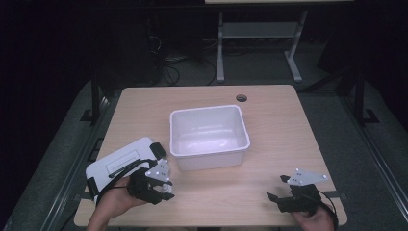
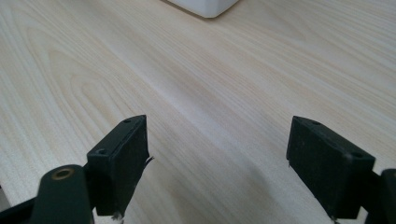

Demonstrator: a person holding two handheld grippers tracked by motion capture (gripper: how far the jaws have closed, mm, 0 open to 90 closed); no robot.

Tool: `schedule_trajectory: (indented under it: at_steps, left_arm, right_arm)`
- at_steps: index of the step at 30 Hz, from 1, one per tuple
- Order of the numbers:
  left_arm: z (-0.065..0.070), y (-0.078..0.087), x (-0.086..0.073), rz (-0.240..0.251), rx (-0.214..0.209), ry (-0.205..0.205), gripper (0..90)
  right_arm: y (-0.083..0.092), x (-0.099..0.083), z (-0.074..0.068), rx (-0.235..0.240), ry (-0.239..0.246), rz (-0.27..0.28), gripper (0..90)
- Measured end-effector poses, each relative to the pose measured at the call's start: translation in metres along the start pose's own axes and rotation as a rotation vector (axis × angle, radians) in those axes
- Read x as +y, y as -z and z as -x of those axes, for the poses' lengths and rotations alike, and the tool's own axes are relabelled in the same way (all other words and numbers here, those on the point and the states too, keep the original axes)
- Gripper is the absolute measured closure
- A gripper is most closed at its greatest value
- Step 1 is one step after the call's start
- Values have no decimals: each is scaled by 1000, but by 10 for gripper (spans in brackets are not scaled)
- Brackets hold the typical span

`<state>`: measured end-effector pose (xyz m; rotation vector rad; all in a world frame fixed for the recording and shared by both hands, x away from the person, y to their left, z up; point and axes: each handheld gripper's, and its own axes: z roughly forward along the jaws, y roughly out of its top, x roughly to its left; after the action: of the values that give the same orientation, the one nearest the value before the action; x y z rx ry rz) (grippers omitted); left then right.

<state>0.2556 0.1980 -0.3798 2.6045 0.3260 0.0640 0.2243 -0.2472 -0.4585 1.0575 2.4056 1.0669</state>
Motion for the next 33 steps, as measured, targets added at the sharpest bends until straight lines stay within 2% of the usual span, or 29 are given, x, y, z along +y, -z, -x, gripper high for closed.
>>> schedule_trajectory:
  at_steps: [17, 23, 28, 33]
  left_arm:
    - [-2, 46, 44, -10, -6, -40, 595]
    - [-9, 59, 58, -6, -3, -47, 595]
    - [-18, 70, 69, 5, 6, -39, 595]
    - [-30, 73, 77, 10, 11, -23, 594]
  right_arm:
    - [-3, 2, 0, 22, -7, 13, 203]
    - [-3, 2, 1, 26, -8, 18, 202]
    - [-1, 2, 2, 21, -7, 20, 203]
    - [0, 1, 2, 23, -17, 27, 202]
